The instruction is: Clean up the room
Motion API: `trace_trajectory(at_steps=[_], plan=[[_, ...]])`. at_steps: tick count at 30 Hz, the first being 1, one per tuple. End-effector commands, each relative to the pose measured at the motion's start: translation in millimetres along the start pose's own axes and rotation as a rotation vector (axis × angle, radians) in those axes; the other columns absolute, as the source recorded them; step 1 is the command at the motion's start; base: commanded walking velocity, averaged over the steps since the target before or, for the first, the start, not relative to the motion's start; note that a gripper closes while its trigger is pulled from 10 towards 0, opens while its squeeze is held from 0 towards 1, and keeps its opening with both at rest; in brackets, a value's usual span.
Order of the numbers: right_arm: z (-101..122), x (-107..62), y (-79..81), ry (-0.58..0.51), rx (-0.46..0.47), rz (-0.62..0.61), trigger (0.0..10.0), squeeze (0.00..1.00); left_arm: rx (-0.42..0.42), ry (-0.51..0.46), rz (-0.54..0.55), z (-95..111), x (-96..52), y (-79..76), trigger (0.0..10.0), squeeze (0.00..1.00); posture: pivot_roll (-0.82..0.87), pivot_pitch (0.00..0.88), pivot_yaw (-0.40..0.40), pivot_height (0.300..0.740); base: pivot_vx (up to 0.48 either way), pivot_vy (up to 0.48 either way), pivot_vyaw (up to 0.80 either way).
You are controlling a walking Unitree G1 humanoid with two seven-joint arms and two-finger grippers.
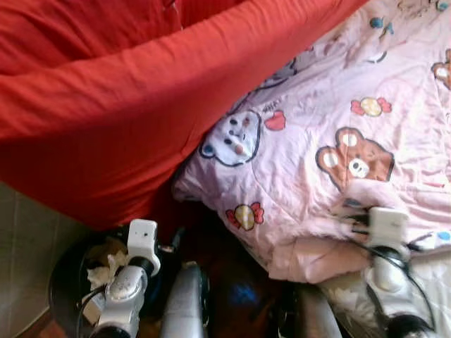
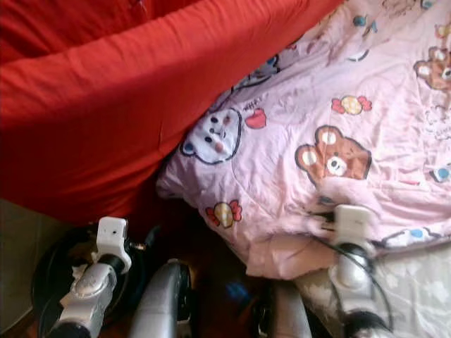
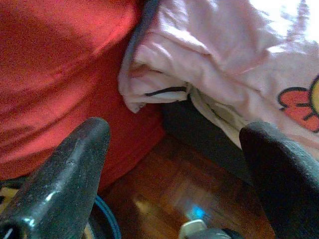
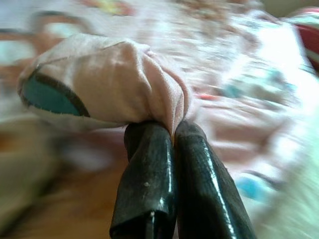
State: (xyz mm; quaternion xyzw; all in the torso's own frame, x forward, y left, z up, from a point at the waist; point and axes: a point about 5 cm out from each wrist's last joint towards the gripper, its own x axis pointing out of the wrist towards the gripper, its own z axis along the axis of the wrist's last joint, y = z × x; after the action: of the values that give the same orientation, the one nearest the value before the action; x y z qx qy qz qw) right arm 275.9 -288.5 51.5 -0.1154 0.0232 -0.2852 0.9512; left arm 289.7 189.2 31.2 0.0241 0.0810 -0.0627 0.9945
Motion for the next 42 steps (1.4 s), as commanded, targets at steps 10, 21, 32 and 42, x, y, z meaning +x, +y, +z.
trace_trajectory(at_steps=[10,21,32,42], plan=[[-6.1,-12.6,-44.2,-0.019,0.266,-0.087,0.0,0.00,-0.017,0.045,0.008,-10.2,0.1,-1.4,10.0,0.00,0.09,0.201,0.033,0.628,0.000,0.000,0.00],[-18.5,-28.3,-34.7,0.054,0.393,0.109,0.0,0.00,-0.031,0.077,0.022,-17.4,-1.2,-0.5,10.0,0.00,0.08,0.185,0.024,0.628,0.000,0.000,0.00],[-16.5,-36.7,8.8,0.083,0.413,0.260,0.0,0.00,-0.037,0.123,0.033,-29.0,-7.7,0.4,10.0,0.00,0.08,0.180,0.022,0.632,0.000,0.000,0.00],[-26.7,-43.8,30.1,0.162,0.397,0.317,0.0,0.00,-0.038,0.135,0.042,-31.9,-9.3,2.0,10.0,0.00,0.09,0.179,0.017,0.697,0.000,0.000,0.00]])
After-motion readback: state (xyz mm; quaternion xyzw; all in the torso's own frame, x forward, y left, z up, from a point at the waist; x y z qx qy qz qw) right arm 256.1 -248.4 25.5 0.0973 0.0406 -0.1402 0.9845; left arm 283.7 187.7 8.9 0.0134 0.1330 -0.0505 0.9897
